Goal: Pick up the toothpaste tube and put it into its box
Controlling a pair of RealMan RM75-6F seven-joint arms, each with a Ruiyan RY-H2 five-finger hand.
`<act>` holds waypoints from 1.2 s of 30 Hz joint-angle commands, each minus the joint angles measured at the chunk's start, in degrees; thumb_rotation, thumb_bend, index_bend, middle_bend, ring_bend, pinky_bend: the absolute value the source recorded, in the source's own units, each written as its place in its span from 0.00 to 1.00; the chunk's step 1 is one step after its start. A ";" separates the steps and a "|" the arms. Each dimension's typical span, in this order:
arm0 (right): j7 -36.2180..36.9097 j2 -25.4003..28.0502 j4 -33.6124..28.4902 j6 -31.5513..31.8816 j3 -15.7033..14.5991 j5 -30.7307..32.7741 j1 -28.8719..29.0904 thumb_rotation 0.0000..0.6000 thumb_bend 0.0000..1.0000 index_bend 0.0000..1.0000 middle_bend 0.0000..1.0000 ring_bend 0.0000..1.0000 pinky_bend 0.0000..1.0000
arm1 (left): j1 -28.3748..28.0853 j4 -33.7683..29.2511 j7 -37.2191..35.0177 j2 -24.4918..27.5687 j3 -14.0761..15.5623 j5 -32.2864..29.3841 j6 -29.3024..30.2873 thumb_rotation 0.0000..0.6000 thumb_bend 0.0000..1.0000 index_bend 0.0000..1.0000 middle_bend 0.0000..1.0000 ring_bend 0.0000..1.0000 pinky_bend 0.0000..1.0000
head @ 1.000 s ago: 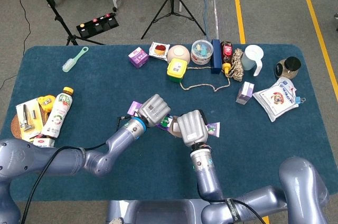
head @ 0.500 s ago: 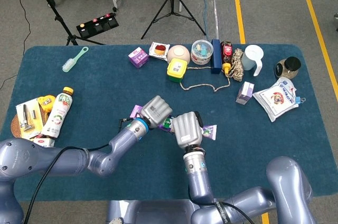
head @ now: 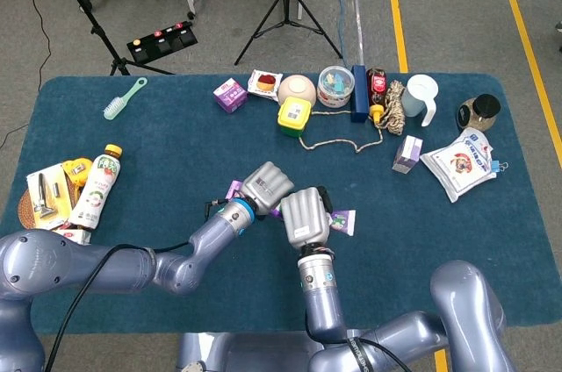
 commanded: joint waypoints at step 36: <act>3.96 13.58 -17.63 9.10 3.31 -12.04 -4.02 1.00 0.39 0.05 0.06 0.17 0.38 | 6.61 0.34 -19.75 1.70 -5.71 8.43 -3.79 1.00 0.13 0.54 0.54 0.54 0.80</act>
